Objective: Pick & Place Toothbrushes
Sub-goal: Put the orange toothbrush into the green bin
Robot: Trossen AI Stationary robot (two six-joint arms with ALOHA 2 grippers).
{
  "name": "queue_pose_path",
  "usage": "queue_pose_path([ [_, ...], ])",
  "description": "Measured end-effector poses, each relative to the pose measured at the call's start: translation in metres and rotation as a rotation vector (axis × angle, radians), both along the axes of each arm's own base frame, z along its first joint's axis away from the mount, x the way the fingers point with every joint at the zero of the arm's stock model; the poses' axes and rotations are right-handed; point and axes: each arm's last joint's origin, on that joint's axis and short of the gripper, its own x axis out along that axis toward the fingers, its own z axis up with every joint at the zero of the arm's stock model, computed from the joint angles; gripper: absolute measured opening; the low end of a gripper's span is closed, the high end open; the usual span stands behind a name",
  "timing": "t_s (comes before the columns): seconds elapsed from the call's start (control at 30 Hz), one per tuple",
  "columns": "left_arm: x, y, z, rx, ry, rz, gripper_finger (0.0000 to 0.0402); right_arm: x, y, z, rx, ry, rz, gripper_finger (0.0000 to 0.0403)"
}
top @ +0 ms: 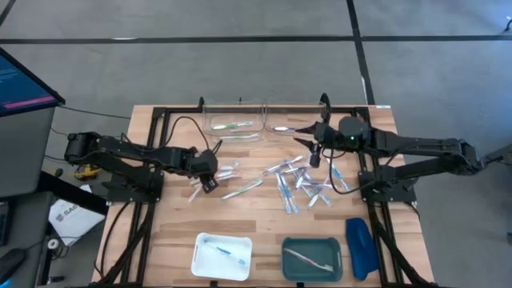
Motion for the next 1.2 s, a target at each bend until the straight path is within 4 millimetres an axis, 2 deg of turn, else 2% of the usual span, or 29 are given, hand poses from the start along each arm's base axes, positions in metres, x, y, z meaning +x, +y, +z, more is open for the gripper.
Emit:
queue_pose_path([
  [0.43, 0.002, -0.002, 0.000, -0.050, -0.011, -0.052, 0.0140, -0.002, -0.015, -0.006, -0.009, -0.021, -0.070, 0.0116],
  [1.2, 0.002, -0.003, 0.000, -0.076, -0.018, -0.057, 0.0140, -0.003, -0.016, -0.006, -0.008, -0.017, -0.074, 0.0116],
])
